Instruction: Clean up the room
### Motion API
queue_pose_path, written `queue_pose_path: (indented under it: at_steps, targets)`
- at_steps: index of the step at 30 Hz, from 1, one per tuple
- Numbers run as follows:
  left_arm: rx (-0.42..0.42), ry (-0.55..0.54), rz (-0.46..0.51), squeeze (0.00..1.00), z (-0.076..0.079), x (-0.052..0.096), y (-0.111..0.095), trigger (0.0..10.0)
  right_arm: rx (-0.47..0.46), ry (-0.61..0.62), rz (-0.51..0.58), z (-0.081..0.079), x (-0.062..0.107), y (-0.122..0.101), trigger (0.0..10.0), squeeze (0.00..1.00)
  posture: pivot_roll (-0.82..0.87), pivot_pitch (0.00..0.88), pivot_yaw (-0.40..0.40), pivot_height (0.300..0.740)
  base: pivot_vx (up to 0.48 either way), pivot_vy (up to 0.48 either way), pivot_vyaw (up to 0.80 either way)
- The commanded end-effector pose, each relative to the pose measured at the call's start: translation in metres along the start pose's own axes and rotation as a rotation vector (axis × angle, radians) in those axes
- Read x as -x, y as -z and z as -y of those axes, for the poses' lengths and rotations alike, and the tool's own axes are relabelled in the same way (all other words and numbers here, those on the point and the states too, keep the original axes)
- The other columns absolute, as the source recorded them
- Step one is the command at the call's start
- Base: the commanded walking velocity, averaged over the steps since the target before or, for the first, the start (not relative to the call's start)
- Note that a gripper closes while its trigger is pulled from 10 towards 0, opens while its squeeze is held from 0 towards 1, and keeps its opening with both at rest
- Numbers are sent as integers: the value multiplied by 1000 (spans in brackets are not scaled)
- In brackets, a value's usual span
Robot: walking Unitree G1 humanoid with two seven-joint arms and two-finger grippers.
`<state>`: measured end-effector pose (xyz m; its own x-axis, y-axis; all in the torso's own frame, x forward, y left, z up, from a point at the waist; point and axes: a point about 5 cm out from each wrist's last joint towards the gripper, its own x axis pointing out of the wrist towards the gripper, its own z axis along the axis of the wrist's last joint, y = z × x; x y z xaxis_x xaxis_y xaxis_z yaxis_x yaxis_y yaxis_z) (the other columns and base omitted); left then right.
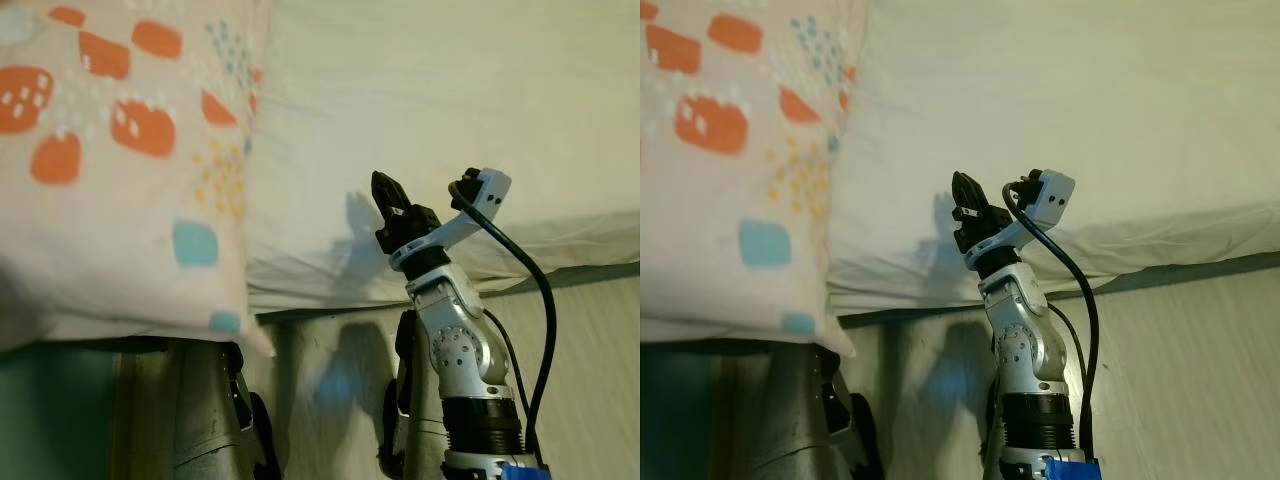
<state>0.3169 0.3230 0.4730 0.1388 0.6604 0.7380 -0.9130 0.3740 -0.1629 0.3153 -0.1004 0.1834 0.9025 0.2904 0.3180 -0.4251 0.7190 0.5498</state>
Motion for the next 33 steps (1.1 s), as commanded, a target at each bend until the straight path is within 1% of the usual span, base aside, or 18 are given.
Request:
queue_pose_path:
  at_steps: [1,3,4,6,9,10,11,13,14,15,16,18,19,22,24,26,28,33]
  targets:
    - [-14,30,-25,0,4,4,6,10000,-17,19,-18,4,5,7,10000,0,-52,262,127,519,0,0,0]
    - [-22,94,-36,0,18,17,10,10000,-17,19,-19,4,5,7,10000,0,-53,262,128,519,0,0,0]
    - [-22,94,-36,0,18,17,10,10000,-17,19,-19,4,5,7,10000,0,-53,262,128,519,0,0,0]
    - [-11,315,-53,0,48,44,14,10000,-15,18,-19,3,5,8,10000,0,-59,260,131,519,0,0,0]
    - [14,402,-67,0,58,55,15,10000,-14,18,-18,3,5,8,10000,0,-59,260,131,519,0,0,0]
    - [126,560,-161,0,73,72,18,10000,-4,19,-19,3,6,8,10000,0,-55,257,133,519,0,0,0]
    - [126,560,-161,0,73,72,18,10000,-4,19,-19,3,6,8,10000,0,-55,257,133,519,0,0,0]
    - [408,844,-334,0,93,104,18,10000,62,10,-29,2,9,8,10000,0,-52,253,134,519,0,0,0]
    - [525,947,-371,0,97,117,14,10000,96,2,-32,1,9,8,10000,0,-50,252,133,519,0,0,0]
    - [616,1034,-413,0,97,131,11,10000,143,-7,-28,-2,10,6,10000,0,-48,250,134,519,0,0,0]
    - [616,1034,-413,0,97,131,11,10000,143,-7,-28,-2,10,6,10000,0,-48,250,134,519,0,0,0]
    - [773,1173,-462,0,85,161,-2,10000,242,-12,9,-10,9,-3,10000,0,-50,241,128,519,0,0,0]
    - [773,1173,-462,0,85,161,-2,10000,242,-12,9,-10,9,-3,10000,0,-50,241,128,519,0,0,0]
    - [847,1217,-503,0,73,183,-8,10000,339,-17,46,-16,8,-12,10000,0,-49,229,120,519,0,0,0]
    - [847,1217,-503,0,73,183,-8,10000,339,-17,46,-16,8,-12,10000,0,-49,229,120,519,0,0,0]
    - [831,1226,-526,0,61,215,-3,10000,416,-28,85,-24,9,-21,10000,0,-58,197,90,519,0,0,0]
    - [817,1215,-538,0,54,235,3,10000,464,-31,105,-26,11,-27,10000,0,-67,179,73,519,0,0,0]
    - [802,1226,-551,0,50,247,9,10000,497,-23,111,-23,12,-28,10000,0,-79,152,56,519,0,0,0]
